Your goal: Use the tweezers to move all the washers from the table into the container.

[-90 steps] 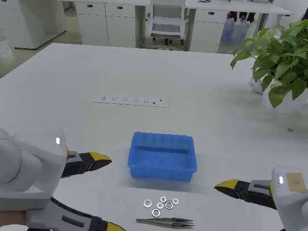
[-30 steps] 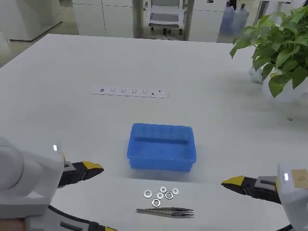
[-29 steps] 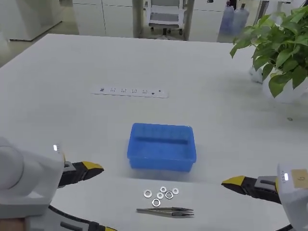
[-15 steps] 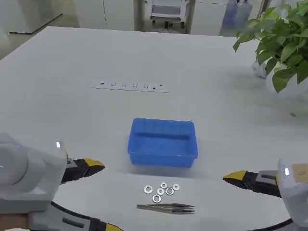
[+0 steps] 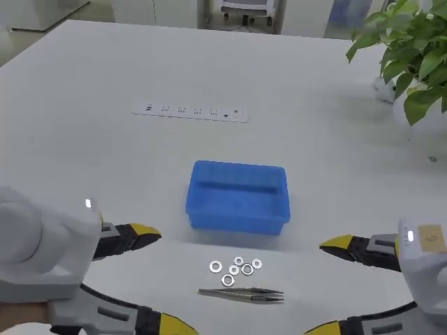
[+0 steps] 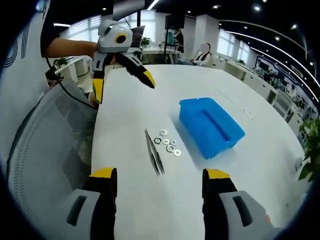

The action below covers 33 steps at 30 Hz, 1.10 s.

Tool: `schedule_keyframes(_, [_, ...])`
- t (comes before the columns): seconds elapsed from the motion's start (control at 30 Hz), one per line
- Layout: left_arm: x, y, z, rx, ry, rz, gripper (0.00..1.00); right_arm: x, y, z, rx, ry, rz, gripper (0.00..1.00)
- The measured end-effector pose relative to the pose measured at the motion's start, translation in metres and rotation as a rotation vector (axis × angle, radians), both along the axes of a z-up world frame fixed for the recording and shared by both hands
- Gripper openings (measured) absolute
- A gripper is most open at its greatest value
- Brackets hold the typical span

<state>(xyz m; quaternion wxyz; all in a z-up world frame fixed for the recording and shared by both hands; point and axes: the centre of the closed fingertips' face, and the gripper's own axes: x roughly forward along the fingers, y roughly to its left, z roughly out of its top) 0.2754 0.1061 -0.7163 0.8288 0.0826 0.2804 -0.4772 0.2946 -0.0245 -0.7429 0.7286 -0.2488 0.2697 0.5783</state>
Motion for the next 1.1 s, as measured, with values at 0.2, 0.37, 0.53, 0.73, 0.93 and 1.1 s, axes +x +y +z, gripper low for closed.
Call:
schedule_keyframes(0.2, [0.010, -0.003, -0.032, 0.075, 0.030, -0.010, 0.76, 0.000, 0.021, -0.010, -0.002, 0.008, 0.059, 0.59])
schedule_keyframes(0.37, [0.012, -0.012, -0.044, 0.078, 0.054, -0.029, 0.70, 0.001, 0.036, -0.023, -0.018, 0.024, 0.086, 0.52])
schedule_keyframes(0.53, [0.009, -0.019, -0.055, 0.091, 0.058, -0.072, 0.63, 0.002, 0.048, -0.034, -0.022, 0.058, 0.112, 0.41])
schedule_keyframes(0.73, [0.009, -0.018, -0.074, 0.115, 0.114, -0.100, 0.53, 0.003, 0.056, -0.051, -0.074, 0.074, 0.163, 0.34])
schedule_keyframes(0.93, [0.016, -0.022, -0.082, 0.132, 0.133, -0.119, 0.50, 0.003, 0.059, -0.063, -0.135, 0.083, 0.223, 0.27])
schedule_keyframes(1.1, [0.017, -0.031, -0.086, 0.149, 0.124, -0.156, 0.43, 0.002, 0.064, -0.065, -0.133, 0.079, 0.257, 0.24])
